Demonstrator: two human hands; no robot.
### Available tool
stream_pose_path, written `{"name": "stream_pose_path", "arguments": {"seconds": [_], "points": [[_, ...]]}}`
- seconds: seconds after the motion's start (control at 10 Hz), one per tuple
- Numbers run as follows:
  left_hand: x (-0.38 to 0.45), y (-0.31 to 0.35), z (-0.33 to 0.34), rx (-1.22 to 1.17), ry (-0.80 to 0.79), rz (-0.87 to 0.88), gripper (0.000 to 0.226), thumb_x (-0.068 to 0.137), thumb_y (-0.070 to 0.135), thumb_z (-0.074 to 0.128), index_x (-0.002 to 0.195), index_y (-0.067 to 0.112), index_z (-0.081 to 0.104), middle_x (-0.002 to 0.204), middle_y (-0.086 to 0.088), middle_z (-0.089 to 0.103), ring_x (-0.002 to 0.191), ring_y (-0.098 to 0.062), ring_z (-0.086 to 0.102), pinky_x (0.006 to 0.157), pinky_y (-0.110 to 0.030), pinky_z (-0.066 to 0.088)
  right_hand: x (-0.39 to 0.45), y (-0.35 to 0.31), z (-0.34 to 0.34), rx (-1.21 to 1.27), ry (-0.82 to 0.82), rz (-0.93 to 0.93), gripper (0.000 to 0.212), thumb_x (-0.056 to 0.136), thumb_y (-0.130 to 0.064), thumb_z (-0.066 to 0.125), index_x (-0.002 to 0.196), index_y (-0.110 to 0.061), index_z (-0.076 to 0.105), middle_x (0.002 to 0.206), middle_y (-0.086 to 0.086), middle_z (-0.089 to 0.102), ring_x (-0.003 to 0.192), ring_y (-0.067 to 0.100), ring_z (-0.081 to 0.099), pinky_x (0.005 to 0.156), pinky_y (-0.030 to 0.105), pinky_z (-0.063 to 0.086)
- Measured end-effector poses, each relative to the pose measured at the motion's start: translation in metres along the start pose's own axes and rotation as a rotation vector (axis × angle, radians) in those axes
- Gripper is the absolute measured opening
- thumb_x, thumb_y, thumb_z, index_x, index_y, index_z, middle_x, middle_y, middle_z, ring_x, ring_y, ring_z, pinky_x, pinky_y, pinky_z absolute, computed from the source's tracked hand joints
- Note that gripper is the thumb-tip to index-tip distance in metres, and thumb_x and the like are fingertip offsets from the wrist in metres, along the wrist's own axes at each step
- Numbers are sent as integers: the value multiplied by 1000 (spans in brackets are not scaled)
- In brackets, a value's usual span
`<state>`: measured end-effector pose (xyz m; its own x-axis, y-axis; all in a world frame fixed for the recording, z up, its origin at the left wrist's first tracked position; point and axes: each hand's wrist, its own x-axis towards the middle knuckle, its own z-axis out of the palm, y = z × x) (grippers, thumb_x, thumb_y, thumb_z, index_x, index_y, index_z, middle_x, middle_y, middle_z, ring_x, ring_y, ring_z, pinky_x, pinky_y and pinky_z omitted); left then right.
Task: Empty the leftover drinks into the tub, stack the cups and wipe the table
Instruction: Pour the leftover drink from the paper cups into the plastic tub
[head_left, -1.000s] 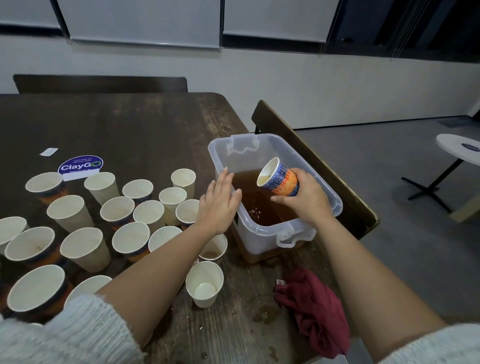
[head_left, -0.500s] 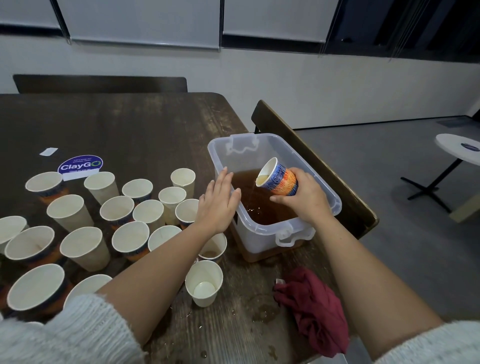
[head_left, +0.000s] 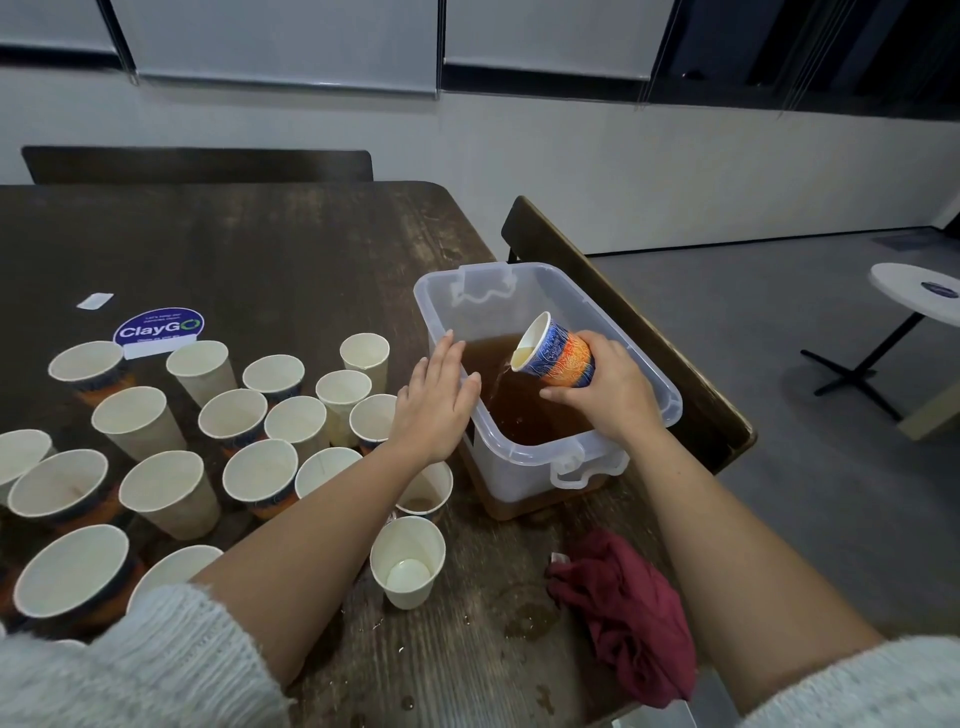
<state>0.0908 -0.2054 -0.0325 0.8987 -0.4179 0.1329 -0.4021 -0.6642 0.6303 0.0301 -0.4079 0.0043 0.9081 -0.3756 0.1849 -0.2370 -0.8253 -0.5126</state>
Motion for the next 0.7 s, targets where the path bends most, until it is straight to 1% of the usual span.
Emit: {"name": "stream_pose_path", "arguments": {"seconds": [0.2,0.3,0.4,0.5,0.6,0.7], "points": [[-1,2,-1,10,-4,-9,54,103,43,22,153,26,14,162,7,2,149,-24,9,117,-56,16,0,-2,-1,-36,-5,9,77,76,-42,80,140,-25,40,129,1,52,117,18,53,92,35,48],[-1,2,-1,10,-3,-9,54,103,43,22,153,25,14,162,7,2,148,-23,9,117,-56,17,0,-2,-1,-43,-9,15,78,76,-42,80,141,-26,40,130,1,51,118,19,53,93,36,48],[-1,2,-1,5,-3,-12,64,95,54,15,153,26,15,162,7,3,148,-23,10,117,-56,17,0,-2,-2,-44,-11,17,78,77,-41,80,141,-25,39,130,2,51,118,19,53,94,37,48],[-1,2,-1,-4,0,-15,73,87,56,10,153,26,15,162,7,3,148,-23,10,117,-56,17,0,-2,-2,-50,-18,16,78,77,-40,80,141,-25,39,130,2,51,118,19,53,94,38,48],[-1,2,-2,-4,-1,-15,74,86,57,9,153,26,15,162,7,3,148,-23,10,117,-55,18,0,-3,-2,-51,-19,24,78,77,-39,80,142,-26,38,131,2,50,119,20,52,96,39,48],[-2,1,-1,-1,-6,-6,69,91,55,13,153,25,14,162,6,3,148,-24,10,117,-56,17,0,-4,-3,-61,-21,26,78,77,-38,80,142,-26,38,132,3,49,120,21,52,96,40,48]]}}
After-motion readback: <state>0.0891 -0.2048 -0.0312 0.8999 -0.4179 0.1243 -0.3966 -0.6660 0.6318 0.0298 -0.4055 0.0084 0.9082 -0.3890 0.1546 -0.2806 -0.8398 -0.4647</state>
